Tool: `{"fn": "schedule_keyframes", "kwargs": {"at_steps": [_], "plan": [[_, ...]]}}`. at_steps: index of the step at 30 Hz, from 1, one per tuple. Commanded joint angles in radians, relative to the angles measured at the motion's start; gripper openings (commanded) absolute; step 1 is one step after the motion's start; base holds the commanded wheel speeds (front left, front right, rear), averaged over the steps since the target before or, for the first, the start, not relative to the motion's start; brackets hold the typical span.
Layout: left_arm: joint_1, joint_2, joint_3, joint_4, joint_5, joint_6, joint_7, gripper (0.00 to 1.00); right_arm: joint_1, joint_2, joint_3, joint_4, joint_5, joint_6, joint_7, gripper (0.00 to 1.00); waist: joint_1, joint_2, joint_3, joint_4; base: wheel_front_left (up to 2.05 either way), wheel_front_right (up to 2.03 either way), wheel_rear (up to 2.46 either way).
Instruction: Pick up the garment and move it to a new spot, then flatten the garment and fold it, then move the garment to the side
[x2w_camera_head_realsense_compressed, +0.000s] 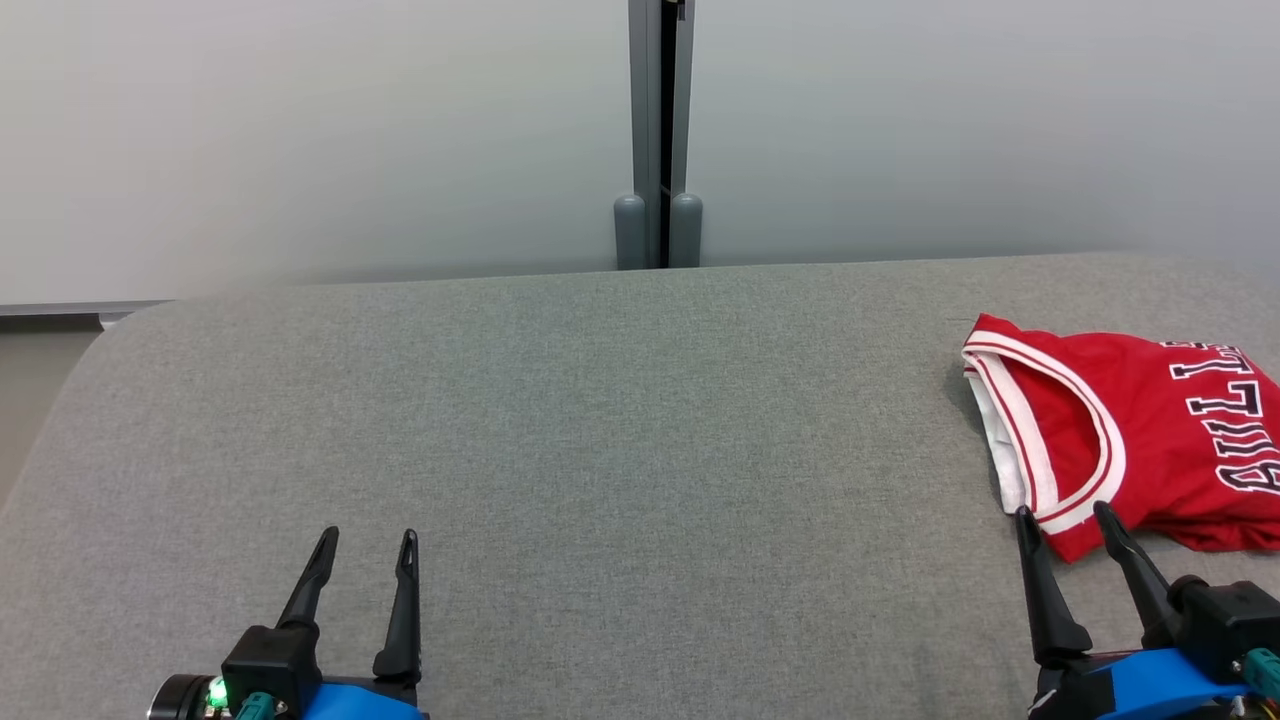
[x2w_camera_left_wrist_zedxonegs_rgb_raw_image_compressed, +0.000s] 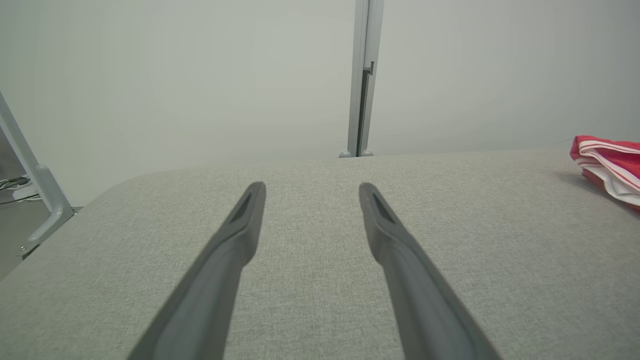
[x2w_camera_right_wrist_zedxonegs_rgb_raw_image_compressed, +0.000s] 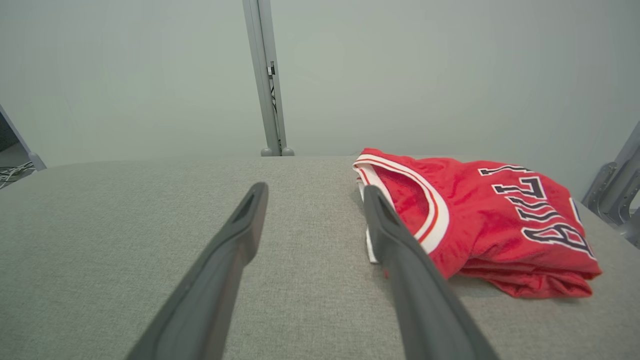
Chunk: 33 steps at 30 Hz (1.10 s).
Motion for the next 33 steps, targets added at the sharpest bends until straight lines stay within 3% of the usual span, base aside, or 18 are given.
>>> {"fn": "schedule_keyframes", "kwargs": {"at_steps": [1, 28, 29, 33], "plan": [[0.009, 0.002, -0.001, 0.001, -0.006, 0.001, -0.004, 1.00, 0.013, 0.001, -0.004, -0.011, 0.004, 0.000, 0.005, 1.00, 0.0001, 0.0001, 0.001, 0.000, 0.00, 0.00, 0.00], [-0.012, 0.019, -0.018, 0.010, -0.015, 0.008, 0.000, 1.00, 0.008, 0.001, -0.006, -0.006, 0.015, 0.000, 0.002, 1.00, 0.0001, 0.0001, 0.005, 0.005, 0.00, 0.00, 0.00], [0.000, 0.013, -0.019, 0.010, -0.017, 0.008, 0.002, 0.00, 0.002, 0.000, -0.005, -0.004, 0.012, 0.000, 0.009, 0.00, 0.0002, 0.0001, 0.005, 0.006, 0.00, 0.00, 0.00], [0.002, 0.000, -0.008, 0.019, -0.062, 0.001, 0.015, 0.00, -0.009, 0.001, -0.009, 0.025, 0.060, 0.000, 0.018, 0.00, 0.0002, 0.0001, 0.005, 0.005, 0.00, 0.00, 0.00]]}}
